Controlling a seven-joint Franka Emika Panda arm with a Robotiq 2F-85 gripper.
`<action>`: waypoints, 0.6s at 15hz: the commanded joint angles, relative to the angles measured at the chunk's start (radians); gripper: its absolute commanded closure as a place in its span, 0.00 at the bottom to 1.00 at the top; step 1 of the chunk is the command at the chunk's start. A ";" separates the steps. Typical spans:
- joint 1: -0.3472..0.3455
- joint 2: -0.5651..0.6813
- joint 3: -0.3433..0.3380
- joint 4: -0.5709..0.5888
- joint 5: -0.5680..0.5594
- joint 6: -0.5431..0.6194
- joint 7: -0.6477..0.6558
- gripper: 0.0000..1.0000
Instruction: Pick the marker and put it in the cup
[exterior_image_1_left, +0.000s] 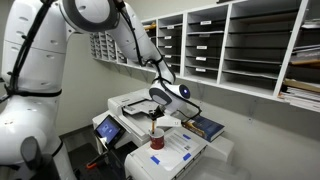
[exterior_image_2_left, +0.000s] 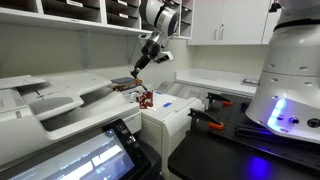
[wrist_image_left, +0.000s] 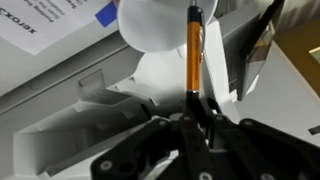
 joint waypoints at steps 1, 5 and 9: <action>0.047 0.018 -0.051 0.017 0.029 -0.004 -0.044 0.97; 0.061 0.025 -0.075 0.021 0.019 0.002 -0.026 0.72; 0.103 -0.004 -0.119 0.001 -0.143 0.018 0.116 0.39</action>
